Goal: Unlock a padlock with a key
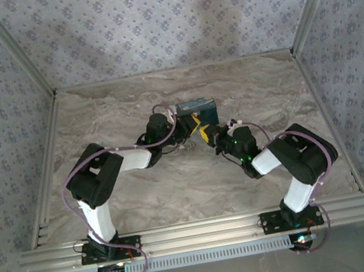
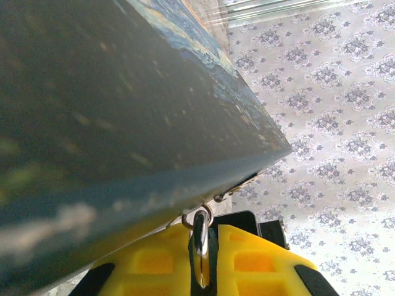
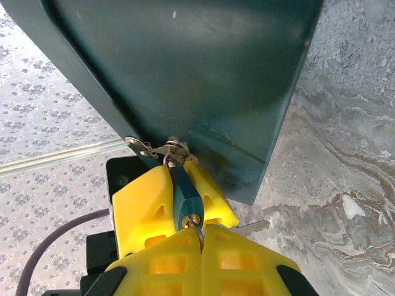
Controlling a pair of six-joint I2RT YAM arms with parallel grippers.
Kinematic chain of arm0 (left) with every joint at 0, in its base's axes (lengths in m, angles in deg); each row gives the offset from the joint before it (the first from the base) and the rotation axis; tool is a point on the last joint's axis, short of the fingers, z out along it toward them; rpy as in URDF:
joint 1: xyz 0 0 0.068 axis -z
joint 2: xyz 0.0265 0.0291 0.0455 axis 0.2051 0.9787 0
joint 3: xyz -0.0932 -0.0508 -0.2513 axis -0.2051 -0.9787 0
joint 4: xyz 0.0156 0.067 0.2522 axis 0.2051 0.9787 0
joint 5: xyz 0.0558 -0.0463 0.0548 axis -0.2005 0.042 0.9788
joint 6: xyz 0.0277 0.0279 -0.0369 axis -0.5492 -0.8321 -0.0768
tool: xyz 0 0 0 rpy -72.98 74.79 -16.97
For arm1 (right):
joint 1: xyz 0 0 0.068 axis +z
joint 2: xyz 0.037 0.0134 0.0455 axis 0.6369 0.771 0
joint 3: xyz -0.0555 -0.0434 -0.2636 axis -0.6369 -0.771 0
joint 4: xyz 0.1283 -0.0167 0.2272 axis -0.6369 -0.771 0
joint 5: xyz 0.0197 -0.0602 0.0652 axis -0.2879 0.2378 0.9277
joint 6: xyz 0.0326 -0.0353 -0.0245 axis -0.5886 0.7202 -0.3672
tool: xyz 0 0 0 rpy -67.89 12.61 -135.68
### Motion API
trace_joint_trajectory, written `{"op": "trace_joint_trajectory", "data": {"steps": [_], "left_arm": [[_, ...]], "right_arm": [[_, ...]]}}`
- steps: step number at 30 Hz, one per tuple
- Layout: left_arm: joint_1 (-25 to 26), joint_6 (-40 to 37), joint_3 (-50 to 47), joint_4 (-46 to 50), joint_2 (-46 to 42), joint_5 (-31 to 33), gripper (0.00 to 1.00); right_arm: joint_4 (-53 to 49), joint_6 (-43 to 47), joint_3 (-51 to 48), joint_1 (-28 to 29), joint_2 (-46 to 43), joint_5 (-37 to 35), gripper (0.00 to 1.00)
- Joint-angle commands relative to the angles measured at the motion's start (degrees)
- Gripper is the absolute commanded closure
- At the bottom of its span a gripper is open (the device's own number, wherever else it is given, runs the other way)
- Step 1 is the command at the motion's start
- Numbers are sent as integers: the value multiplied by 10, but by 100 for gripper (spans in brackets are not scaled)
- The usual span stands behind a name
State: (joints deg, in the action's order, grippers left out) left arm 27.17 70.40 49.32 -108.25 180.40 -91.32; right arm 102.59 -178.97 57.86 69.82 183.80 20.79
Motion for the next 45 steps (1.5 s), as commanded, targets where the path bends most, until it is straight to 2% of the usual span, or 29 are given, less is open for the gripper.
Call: {"op": "trace_joint_trajectory", "data": {"steps": [1,5,8,14,17,20,23,26,30,35,45], "left_arm": [[42,-11,-7,-12,-18,-125,100],[30,-16,-17,-4,-21,-107,100],[15,-21,-23,6,-23,-96,100],[-1,-32,-21,19,-27,-86,100],[-3,-35,-19,22,-27,-86,100],[-3,-32,-19,22,-24,-85,100],[-3,-29,-19,18,-23,-87,100],[-3,-28,-17,21,-24,-88,100],[-3,-26,-12,26,-24,-91,100],[-2,-28,-8,39,-29,-95,100],[-3,-27,-3,52,-36,-102,100]], "right_arm": [[54,-11,27,-7,18,1,98],[34,-2,24,-4,16,7,77],[7,16,-2,-12,-3,13,66],[-81,66,-73,-41,-85,44,60],[-192,119,-87,-53,-166,67,58],[-360,194,-73,-63,-264,83,57],[-576,298,-22,-63,-369,67,58],[-700,379,20,-67,-421,51,58],[-803,486,84,-49,-413,33,60],[-861,602,149,2,-373,-26,61],[-897,702,225,50,-309,-75,62]]}}
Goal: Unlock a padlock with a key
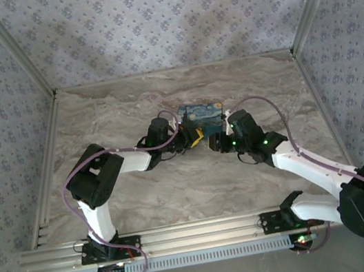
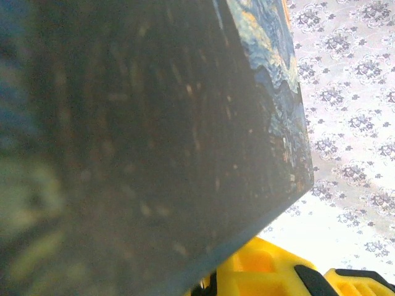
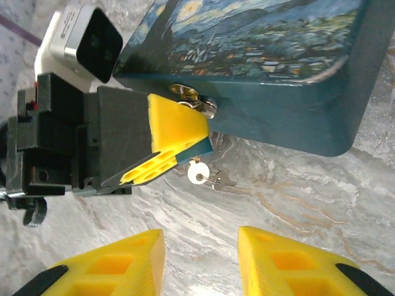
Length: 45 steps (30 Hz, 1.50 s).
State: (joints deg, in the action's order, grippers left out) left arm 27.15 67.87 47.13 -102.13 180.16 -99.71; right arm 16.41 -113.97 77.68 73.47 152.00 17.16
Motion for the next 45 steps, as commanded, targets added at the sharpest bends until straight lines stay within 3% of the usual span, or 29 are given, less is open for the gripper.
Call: {"op": "trace_joint_trajectory", "data": {"steps": [1,16,45], "left_arm": [[-3,-1,19,-9,-35,-18,100],[-4,-10,32,22,-51,-22,100],[-6,-3,35,13,-50,-26,100]], "right_arm": [[-40,57,33,17,14,-45,63],[-48,126,91,67,106,-115,55],[-67,191,170,98,216,-202,63]]}}
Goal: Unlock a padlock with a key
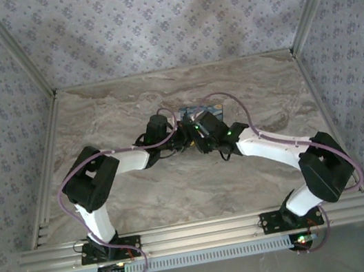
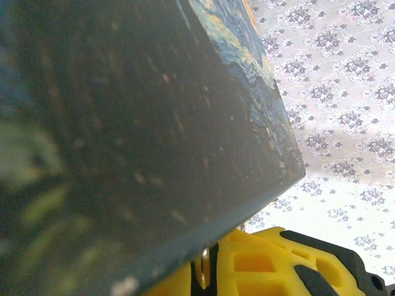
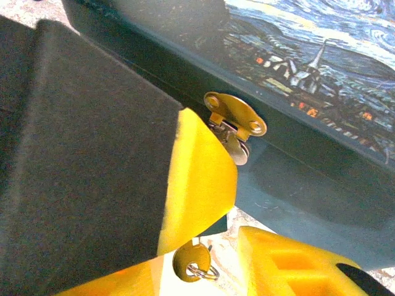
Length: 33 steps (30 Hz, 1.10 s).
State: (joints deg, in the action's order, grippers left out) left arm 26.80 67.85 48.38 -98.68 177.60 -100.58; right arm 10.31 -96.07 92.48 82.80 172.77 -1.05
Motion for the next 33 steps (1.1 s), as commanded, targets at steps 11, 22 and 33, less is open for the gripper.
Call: {"op": "trace_joint_trajectory", "data": {"steps": [11,22,33], "left_arm": [[-4,-2,21,-24,-23,-20,100],[-5,-8,9,-19,-22,-16,100],[-6,-21,-14,-15,-17,-4,99]], "right_arm": [[-8,19,29,4,22,-7,99],[1,-1,13,5,13,2,72],[4,-52,-64,5,-94,37,66]]}}
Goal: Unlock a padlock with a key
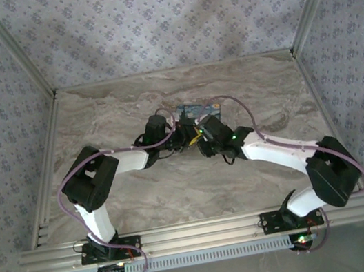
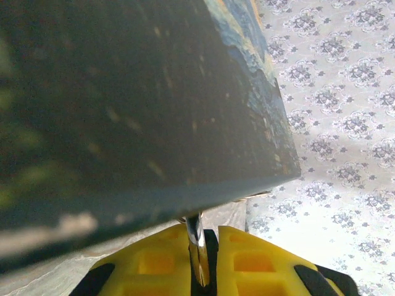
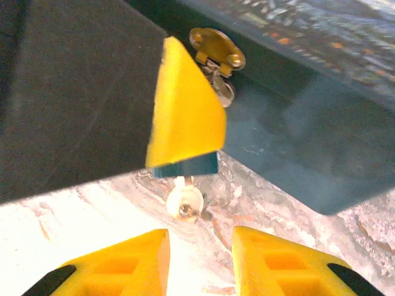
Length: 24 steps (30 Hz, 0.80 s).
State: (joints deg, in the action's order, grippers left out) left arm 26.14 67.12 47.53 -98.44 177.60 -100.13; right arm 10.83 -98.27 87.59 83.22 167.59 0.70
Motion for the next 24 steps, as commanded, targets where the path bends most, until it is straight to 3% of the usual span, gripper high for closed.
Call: {"op": "trace_joint_trajectory", "data": {"steps": [1,8,24], "left_arm": [[2,-16,-6,-17,-17,-6,99],[9,-24,-11,-16,-2,9,99],[54,-28,-4,-32,59,81,97]], "right_arm": [[1,-40,-25,0,-57,28,65],[-15,-86,-71,-10,-136,42,63],[7,-151,-138,-84,-180,35,63]]}}
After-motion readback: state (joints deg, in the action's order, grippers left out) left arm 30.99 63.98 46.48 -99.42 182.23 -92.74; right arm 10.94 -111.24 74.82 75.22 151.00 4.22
